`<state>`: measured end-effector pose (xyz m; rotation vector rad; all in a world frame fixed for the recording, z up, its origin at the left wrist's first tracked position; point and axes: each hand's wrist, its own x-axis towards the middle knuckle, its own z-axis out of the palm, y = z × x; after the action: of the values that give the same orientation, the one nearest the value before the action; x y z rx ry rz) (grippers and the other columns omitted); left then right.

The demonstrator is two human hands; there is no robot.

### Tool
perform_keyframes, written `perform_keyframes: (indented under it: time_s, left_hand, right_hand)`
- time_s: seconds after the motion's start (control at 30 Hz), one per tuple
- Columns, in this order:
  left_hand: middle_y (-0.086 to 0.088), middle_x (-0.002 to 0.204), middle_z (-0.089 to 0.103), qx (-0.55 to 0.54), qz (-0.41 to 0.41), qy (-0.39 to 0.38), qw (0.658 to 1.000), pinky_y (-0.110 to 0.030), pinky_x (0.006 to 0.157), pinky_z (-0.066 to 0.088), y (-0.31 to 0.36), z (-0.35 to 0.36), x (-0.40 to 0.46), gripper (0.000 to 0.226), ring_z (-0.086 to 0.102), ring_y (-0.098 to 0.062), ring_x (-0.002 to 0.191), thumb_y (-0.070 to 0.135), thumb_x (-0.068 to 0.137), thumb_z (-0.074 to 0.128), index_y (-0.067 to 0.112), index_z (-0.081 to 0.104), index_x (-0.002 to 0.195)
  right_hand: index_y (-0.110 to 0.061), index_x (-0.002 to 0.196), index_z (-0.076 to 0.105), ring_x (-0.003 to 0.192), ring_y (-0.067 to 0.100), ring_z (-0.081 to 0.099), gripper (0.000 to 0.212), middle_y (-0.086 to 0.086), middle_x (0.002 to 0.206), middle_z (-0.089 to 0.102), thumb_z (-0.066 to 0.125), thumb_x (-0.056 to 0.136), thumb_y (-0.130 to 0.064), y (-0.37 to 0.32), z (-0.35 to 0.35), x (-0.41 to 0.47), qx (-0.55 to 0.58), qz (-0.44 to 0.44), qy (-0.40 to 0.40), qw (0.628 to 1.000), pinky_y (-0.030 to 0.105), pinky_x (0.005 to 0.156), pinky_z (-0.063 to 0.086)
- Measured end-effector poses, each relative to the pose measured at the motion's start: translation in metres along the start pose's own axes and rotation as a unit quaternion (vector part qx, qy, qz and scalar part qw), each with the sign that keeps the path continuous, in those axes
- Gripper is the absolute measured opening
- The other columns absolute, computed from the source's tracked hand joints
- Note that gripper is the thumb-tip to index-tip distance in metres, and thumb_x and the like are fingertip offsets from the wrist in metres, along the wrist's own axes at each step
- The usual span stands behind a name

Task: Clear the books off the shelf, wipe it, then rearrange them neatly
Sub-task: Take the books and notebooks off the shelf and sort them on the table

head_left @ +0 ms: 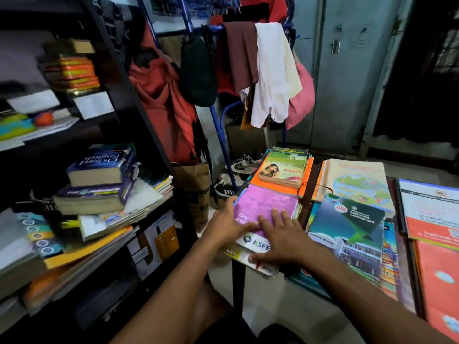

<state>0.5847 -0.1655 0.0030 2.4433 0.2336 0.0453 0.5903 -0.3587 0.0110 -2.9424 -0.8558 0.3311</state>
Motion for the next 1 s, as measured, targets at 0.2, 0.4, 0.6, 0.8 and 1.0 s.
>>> perform_keyframes:
  time_s: [0.2, 0.4, 0.6, 0.8, 1.0]
  left_hand:
    - [-0.001, 0.138, 0.057, -0.142, 0.039, 0.047, 0.988, -0.031, 0.101, 0.046, -0.016, -0.050, -0.046, 0.055, 0.058, -0.016, 0.123, 0.052, 0.088, 0.068, 0.032, 0.051, 0.136]
    - [0.010, 0.092, 0.074, -0.164, 0.010, 0.242, 0.956, -0.032, 0.079, 0.058, -0.074, -0.135, -0.187, 0.022, 0.072, -0.015, 0.084, 0.040, 0.086, 0.067, 0.030, 0.070, 0.105]
    - [0.006, 0.088, 0.075, -0.125, -0.069, 0.392, 0.909, -0.040, 0.081, 0.059, -0.136, -0.210, -0.296, 0.014, 0.072, -0.015, 0.083, 0.038, 0.086, 0.071, 0.029, 0.071, 0.097]
    - [0.011, 0.093, 0.072, -0.105, -0.108, 0.465, 0.872, -0.023, 0.075, 0.052, -0.172, -0.243, -0.351, 0.014, 0.067, 0.004, 0.078, 0.029, 0.091, 0.075, 0.030, 0.068, 0.103]
    - [0.012, 0.106, 0.070, -0.149, -0.133, 0.472, 0.859, -0.014, 0.071, 0.050, -0.196, -0.226, -0.363, 0.024, 0.064, 0.010, 0.080, 0.023, 0.092, 0.075, 0.025, 0.064, 0.114]
  right_hand:
    - [-0.028, 0.158, 0.021, 0.151, 0.033, 0.024, 0.121, 0.010, 0.165, 0.021, 0.034, 0.060, -0.097, -0.040, -0.029, -0.006, 0.056, -0.066, 0.062, 0.994, 0.055, 0.121, 0.020]
    - [-0.027, 0.137, 0.049, 0.122, 0.027, 0.053, 0.083, 0.003, 0.131, 0.055, 0.052, 0.072, -0.078, -0.173, -0.032, -0.020, 0.164, -0.267, 0.067, 0.947, 0.046, 0.103, 0.044]
    - [-0.026, 0.136, 0.051, 0.127, 0.025, 0.050, 0.071, 0.003, 0.135, 0.053, 0.062, 0.080, -0.068, -0.282, -0.041, -0.040, 0.171, -0.356, 0.067, 0.916, 0.039, 0.109, 0.040]
    - [-0.024, 0.139, 0.048, 0.133, 0.021, 0.045, 0.062, 0.002, 0.141, 0.050, 0.068, 0.088, -0.053, -0.344, -0.054, -0.052, 0.159, -0.413, 0.078, 0.893, 0.033, 0.109, 0.037]
    - [-0.029, 0.140, 0.044, 0.132, 0.015, 0.045, 0.061, -0.004, 0.145, 0.048, 0.069, 0.090, -0.051, -0.376, -0.041, -0.056, 0.150, -0.444, 0.065, 0.881, 0.030, 0.104, 0.039]
